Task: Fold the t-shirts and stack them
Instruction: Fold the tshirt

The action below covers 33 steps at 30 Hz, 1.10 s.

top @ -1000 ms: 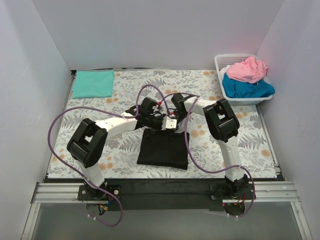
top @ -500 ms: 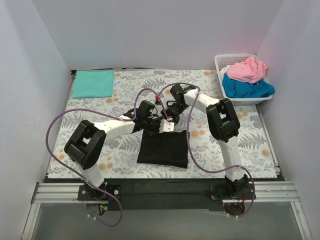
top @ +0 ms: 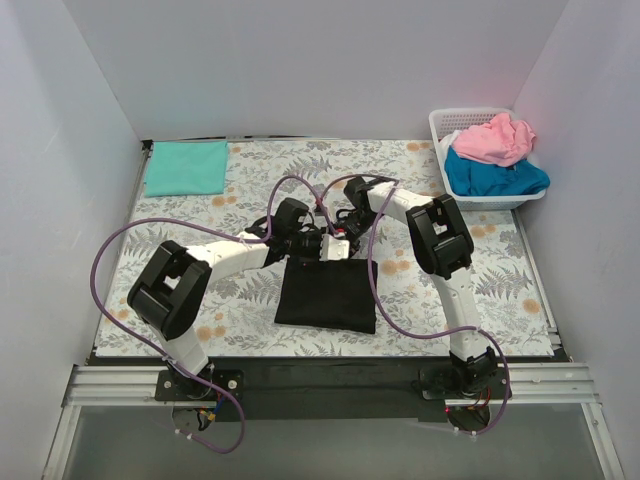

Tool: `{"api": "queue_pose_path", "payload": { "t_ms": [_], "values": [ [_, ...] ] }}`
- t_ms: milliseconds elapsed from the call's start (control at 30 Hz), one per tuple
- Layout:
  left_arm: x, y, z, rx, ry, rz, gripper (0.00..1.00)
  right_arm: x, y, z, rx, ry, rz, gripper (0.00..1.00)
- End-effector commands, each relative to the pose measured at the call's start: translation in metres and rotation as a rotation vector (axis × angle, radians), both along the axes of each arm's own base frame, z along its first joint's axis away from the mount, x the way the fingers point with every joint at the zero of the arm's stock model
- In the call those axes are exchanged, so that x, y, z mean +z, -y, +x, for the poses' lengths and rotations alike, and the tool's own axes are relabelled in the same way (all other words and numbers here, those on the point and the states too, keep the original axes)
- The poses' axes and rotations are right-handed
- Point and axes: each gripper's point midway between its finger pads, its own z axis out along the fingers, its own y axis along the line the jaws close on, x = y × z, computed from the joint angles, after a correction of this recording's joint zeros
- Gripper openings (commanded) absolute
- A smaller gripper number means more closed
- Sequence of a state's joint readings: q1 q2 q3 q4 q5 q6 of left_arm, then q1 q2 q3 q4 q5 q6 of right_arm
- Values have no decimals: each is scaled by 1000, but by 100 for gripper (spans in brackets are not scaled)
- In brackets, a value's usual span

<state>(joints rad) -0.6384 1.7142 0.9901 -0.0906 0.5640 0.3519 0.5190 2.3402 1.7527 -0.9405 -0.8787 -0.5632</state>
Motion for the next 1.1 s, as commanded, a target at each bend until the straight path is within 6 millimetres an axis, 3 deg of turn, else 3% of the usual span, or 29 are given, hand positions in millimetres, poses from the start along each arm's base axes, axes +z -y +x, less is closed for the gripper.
{"api": "queue_pose_path", "payload": {
  "t_ms": [0, 167, 300, 400, 467, 667, 767, 833, 967, 1033, 1067],
  "values": [
    [22, 2, 22, 33, 97, -48, 0, -23, 10, -15, 48, -22, -34, 10],
    [17, 0, 28, 41, 99, -38, 0, -24, 11, -14, 47, -25, -34, 10],
    [8, -3, 29, 41, 114, -20, 0, -23, 14, -2, 26, 1, -53, 11],
    [11, -6, 32, 72, 123, -19, 13, -16, 18, 17, 4, 61, -72, 14],
    [26, -10, 33, 99, 120, -38, 25, -8, 21, 26, -1, 104, -87, 15],
    [55, -35, 16, 204, -164, -48, 39, 33, 25, 65, -11, 296, -142, 34],
    [56, -58, 10, 290, -348, -68, 40, 49, 36, 77, -31, 347, -167, 48],
    [54, -73, 14, 337, -417, -76, 40, 60, 49, 85, -50, 380, -185, 51],
    [45, -88, 16, 389, -584, -57, 41, 71, 74, 78, -65, 352, -199, 57],
    [45, -88, 29, 412, -651, -65, 42, 68, 86, 62, -52, 312, -218, 57],
    [44, -88, 26, 413, -710, -59, 43, 67, 90, 56, -46, 299, -223, 57]
  ]
}}
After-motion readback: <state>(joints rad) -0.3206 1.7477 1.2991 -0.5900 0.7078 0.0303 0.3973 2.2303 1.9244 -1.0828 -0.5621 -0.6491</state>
